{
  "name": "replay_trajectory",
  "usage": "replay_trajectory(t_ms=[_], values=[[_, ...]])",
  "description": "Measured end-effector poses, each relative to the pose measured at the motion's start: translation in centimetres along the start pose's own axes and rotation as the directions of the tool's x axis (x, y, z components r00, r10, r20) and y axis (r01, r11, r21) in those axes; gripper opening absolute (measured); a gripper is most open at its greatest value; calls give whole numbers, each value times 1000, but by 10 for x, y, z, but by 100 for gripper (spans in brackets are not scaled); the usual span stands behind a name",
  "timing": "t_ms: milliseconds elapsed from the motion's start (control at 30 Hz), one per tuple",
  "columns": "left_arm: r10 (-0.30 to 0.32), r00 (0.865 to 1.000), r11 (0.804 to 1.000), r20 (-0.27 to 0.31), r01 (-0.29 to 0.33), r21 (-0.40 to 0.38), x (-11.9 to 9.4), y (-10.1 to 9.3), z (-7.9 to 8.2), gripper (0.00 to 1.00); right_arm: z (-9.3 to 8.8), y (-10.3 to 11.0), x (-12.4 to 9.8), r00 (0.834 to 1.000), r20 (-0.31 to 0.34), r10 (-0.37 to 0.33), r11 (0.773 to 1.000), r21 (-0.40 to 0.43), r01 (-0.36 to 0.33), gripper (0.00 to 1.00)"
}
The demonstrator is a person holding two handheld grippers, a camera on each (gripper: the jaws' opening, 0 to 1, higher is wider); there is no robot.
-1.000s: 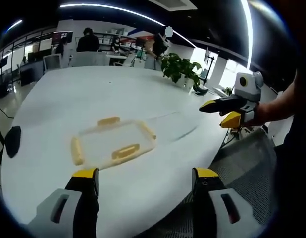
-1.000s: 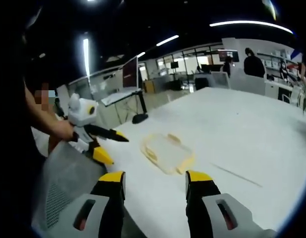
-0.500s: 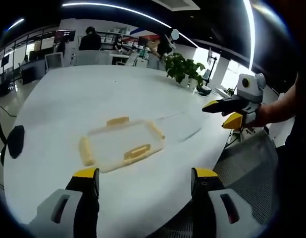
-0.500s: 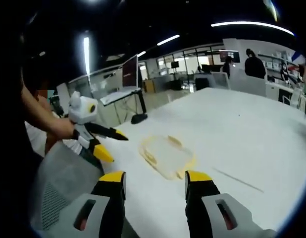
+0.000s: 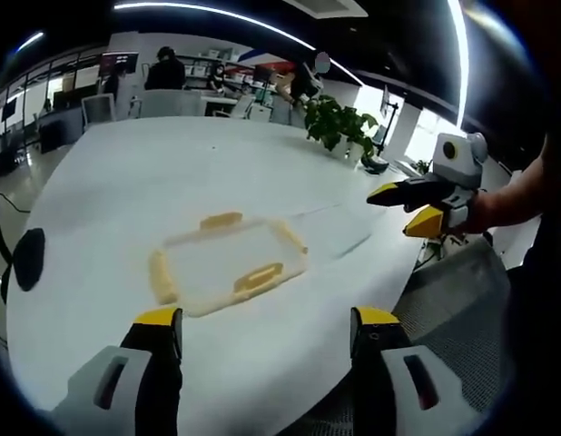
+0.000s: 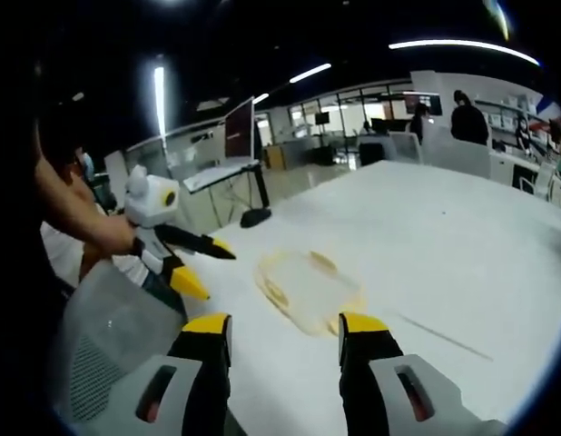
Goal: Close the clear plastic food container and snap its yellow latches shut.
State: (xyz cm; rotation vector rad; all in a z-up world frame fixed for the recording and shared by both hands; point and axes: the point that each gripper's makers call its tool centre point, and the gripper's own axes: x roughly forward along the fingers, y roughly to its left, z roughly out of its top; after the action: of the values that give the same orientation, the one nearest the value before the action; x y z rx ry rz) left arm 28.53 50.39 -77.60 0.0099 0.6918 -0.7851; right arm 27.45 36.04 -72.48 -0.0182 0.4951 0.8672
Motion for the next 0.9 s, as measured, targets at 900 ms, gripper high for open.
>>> replay_trajectory(t_ms=[900], values=[[7,999,997,-31,-4,74,3,30,10,76,13,-3,25,1000,-4,14,1000,-22,-14,45]])
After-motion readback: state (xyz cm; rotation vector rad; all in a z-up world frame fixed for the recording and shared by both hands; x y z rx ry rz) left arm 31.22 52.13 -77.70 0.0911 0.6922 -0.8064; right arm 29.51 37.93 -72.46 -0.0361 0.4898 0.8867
